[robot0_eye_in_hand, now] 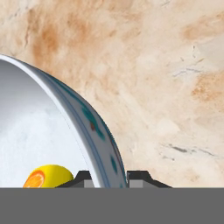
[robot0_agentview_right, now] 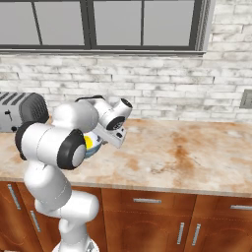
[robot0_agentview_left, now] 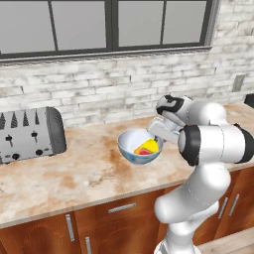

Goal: Place the cup inside the bowl on the dining table and move the bowl to any counter.

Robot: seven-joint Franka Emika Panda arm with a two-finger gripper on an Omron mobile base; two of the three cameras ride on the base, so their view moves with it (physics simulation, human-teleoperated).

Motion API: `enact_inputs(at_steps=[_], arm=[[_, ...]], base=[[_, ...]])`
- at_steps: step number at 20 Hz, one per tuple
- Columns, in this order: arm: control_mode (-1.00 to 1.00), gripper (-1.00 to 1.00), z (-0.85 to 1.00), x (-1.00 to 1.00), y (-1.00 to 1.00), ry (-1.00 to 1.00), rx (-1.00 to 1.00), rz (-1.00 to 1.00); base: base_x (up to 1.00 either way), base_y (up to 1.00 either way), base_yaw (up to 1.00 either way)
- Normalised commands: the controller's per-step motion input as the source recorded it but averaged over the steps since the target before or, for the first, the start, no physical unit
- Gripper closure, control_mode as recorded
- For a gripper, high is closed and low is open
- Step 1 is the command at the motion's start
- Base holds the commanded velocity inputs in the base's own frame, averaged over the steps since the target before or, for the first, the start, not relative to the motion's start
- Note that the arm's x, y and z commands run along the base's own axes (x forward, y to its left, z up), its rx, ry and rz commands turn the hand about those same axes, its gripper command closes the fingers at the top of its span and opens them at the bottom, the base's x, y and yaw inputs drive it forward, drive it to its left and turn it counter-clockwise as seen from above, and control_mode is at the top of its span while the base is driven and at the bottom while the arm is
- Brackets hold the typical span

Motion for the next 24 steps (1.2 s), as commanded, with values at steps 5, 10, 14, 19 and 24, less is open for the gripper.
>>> enact_inputs(at_steps=[5,10,14,19,24], arm=[[-1.00,1.00,-0.01,0.00,0.00,0.00,0.00,0.00],[-1.00,1.00,-0.07,0.00,0.00,0.00,0.00,0.00],[-1.00,1.00,-0.17,0.00,0.00,0.00,0.00,0.00],[-1.00,1.00,-0.14,0.00,0.00,0.00,0.00,0.00],[-1.00,1.00,-0.16,0.00,0.00,0.00,0.00,0.00]], base=[[0.00,0.00,0.00],[0.00,0.00,0.00],[0.00,0.00,0.00],[0.00,0.00,0.00],[0.00,0.00,0.00]])
